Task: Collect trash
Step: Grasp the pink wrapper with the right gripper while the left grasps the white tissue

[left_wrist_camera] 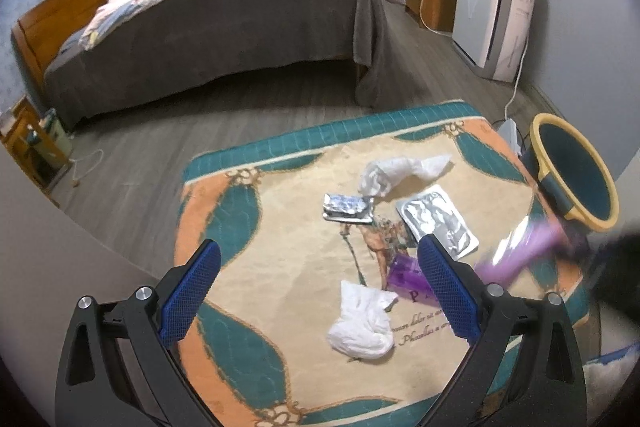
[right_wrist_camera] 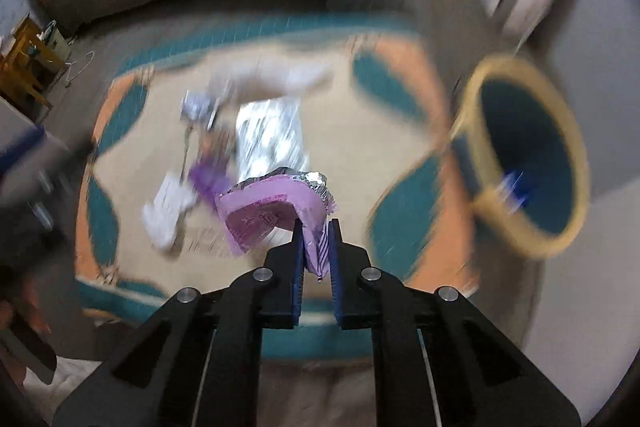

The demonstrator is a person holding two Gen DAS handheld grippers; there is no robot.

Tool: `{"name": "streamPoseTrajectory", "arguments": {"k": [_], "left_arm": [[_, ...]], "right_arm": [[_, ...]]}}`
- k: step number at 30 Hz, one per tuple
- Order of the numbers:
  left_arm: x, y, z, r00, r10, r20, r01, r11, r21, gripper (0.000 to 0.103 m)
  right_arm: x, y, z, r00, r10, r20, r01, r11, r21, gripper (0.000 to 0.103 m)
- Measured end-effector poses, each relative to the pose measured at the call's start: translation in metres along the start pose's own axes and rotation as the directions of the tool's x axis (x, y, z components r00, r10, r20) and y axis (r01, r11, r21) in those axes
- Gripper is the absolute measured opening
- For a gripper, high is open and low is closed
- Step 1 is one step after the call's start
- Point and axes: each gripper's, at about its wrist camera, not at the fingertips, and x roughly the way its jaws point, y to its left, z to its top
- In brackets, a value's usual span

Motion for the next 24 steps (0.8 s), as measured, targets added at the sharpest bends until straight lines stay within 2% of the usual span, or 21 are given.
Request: {"name": "streamPoseTrajectory", "arguments": {"k": [3, 6, 8, 9, 11, 15, 18, 20, 22, 23, 24], "left_arm": [[0.009, -0.006, -0.004, 1.000, -0.019, -0.021, 0.019, 1.000, 0.009, 0.098], [0.021, -0.011, -0.012, 0.999, 0.004, -0.046, -0.003, 1.000, 0.013, 0.098], [0.028, -0.014, -0.019, 0.995, 0.085, -0.044, -0.084, 0.996, 0.011, 0.098], [0.030, -0.015, -0.021, 0.995, 0.091, -0.048, -0.091, 0.996, -0.001, 0.098], [0.039, -0.014, -0.029, 0.995, 0.061, -0.083, -0.066, 0.996, -0.054, 0.098], [0.057, -0.014, -0.044, 0.987, 0.036, -0.157, -0.052, 0.994, -0.100, 0.097], [0.075, -0.015, -0.057, 0.969, 0.007, -0.248, -0.034, 0.994, -0.106, 0.093], [0.084, -0.015, -0.062, 0.956, -0.008, -0.294, -0.024, 0.994, -0.107, 0.078], [0.091, -0.012, -0.067, 0.942, -0.036, -0.332, -0.008, 0.991, -0.132, 0.053], [0.094, -0.011, -0.070, 0.935, -0.056, -0.350, 0.006, 0.990, -0.142, 0.048], [0.096, -0.012, -0.070, 0.932, -0.061, -0.358, 0.011, 0.990, -0.140, 0.037]], "right_arm": [[-0.023, -0.021, 0.029, 0.996, -0.027, 0.089, 0.027, 1.000, -0.001, 0.011], [-0.027, -0.036, 0.043, 0.988, -0.027, 0.153, 0.022, 0.999, 0.035, 0.011], [-0.013, -0.044, 0.046, 0.991, 0.026, 0.131, -0.038, 0.995, 0.096, 0.011], [-0.005, -0.047, 0.047, 0.993, 0.046, 0.113, -0.061, 0.990, 0.127, 0.011], [0.005, -0.050, 0.051, 0.992, 0.087, 0.094, -0.104, 0.976, 0.189, 0.011], [0.009, -0.042, 0.055, 0.993, 0.069, 0.097, -0.084, 0.982, 0.167, 0.011], [0.012, -0.039, 0.056, 0.991, 0.102, 0.087, -0.115, 0.979, 0.169, 0.011], [0.010, -0.039, 0.056, 0.990, 0.104, 0.092, -0.118, 0.980, 0.160, 0.011], [0.008, -0.039, 0.056, 0.990, 0.107, 0.093, -0.121, 0.982, 0.149, 0.011], [0.008, -0.041, 0.056, 0.990, 0.109, 0.094, -0.122, 0.982, 0.147, 0.011], [0.007, -0.043, 0.055, 0.989, 0.109, 0.095, -0.123, 0.981, 0.147, 0.011]]}}
